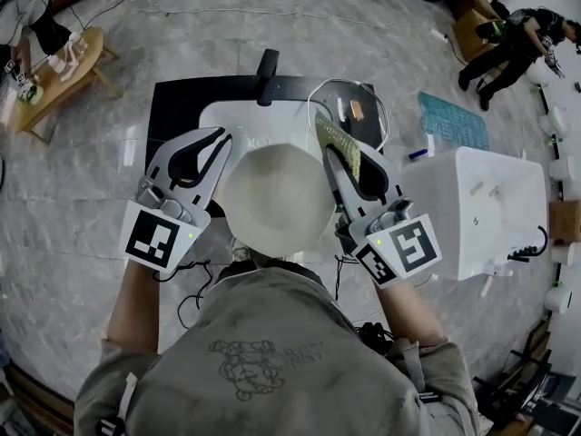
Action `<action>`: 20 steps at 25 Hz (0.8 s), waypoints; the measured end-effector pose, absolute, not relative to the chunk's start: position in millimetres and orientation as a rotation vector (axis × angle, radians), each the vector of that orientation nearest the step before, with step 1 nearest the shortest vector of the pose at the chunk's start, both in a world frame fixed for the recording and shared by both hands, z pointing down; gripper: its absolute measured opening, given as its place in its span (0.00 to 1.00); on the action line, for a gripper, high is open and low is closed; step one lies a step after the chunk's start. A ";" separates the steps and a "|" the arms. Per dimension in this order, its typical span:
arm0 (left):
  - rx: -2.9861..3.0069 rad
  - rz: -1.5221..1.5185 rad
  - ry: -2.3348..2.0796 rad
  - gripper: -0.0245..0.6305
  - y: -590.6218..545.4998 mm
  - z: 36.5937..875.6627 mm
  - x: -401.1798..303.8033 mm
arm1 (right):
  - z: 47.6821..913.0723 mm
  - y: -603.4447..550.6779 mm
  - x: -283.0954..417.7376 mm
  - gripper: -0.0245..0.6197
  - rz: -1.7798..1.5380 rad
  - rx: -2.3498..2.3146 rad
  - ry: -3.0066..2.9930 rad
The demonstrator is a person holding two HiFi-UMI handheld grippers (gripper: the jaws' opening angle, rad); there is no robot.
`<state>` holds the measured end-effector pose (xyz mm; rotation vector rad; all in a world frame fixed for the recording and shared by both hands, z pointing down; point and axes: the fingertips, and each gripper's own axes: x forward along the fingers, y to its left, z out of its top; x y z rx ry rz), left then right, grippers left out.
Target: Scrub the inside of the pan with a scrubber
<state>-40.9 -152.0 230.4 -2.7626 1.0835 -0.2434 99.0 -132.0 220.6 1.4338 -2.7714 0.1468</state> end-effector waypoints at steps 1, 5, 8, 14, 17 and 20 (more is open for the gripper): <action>-2.760 -0.235 1.101 0.11 -152.3 230.1 -40.2 | 220.1 -130.7 100.2 0.17 0.141 1.439 -2.771; -2.759 -0.193 1.167 0.10 -152.6 230.4 -38.5 | 221.2 -126.0 102.6 0.17 0.119 1.452 -2.771; -2.724 -0.207 1.183 0.10 -150.4 234.0 -35.7 | 223.7 -120.3 101.2 0.17 0.109 1.433 -2.777; -2.681 -0.284 1.190 0.10 -142.2 250.3 -31.8 | 241.1 -106.3 88.1 0.17 0.102 1.351 -2.773; -2.684 -0.300 1.198 0.10 -137.5 255.3 -30.4 | 247.8 -103.5 88.5 0.17 0.129 1.349 -2.774; -2.686 -0.307 1.203 0.10 -134.7 257.3 -30.6 | 249.9 -103.4 90.7 0.17 0.137 1.353 -2.775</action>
